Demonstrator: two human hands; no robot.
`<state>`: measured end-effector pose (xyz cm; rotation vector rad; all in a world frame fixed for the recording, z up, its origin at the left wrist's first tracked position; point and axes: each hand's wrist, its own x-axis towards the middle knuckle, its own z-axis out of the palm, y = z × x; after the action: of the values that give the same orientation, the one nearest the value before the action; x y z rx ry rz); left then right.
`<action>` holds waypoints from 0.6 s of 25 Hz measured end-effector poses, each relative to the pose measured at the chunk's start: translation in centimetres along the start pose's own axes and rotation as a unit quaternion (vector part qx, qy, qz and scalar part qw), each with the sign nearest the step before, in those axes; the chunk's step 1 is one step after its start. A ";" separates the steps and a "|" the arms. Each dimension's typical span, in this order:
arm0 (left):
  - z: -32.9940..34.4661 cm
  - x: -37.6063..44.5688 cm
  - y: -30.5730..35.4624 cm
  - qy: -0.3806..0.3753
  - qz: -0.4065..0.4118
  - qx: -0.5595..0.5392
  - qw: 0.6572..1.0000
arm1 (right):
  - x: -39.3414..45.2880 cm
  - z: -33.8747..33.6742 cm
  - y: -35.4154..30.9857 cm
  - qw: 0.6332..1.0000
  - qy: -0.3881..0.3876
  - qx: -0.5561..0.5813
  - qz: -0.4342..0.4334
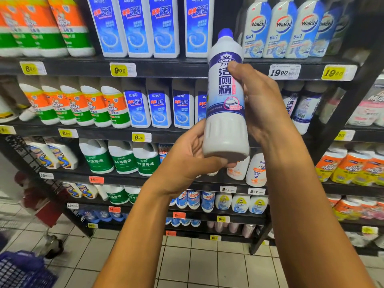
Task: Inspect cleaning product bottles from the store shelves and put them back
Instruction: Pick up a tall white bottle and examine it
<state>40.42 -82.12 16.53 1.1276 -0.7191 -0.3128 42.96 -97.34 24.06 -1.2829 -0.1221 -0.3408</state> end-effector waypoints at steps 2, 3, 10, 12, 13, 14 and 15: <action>0.2 0.0 -0.1 0.001 0.002 0.008 1.000 | -0.1 -0.2 0.0 1.000 -0.006 -0.004 -0.010; 0.2 0.0 -0.2 0.004 0.000 0.015 1.000 | -0.1 -0.4 0.0 1.000 -0.009 -0.003 -0.015; 1.1 0.4 -0.8 0.013 -0.008 0.049 0.999 | -0.3 -1.9 0.2 0.999 -0.024 0.006 -0.032; 1.4 0.6 -1.0 0.010 -0.012 0.050 0.999 | -0.3 -2.5 0.1 0.999 -0.029 0.012 -0.038; 1.5 0.8 -1.1 0.002 -0.016 0.048 0.999 | -0.3 -2.7 0.0 0.998 -0.033 0.012 -0.042; 1.6 0.9 -1.2 -0.009 -0.023 0.043 0.999 | -0.2 -2.9 -0.1 0.998 -0.037 0.011 -0.048; 1.5 1.0 -1.2 -0.023 -0.031 0.036 0.999 | -0.1 -3.2 -0.1 0.998 -0.040 0.009 -0.053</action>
<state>40.31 -84.28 16.14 1.2163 -0.7410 -0.3688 42.48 -100.37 23.20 -1.2753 -0.2609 -0.3783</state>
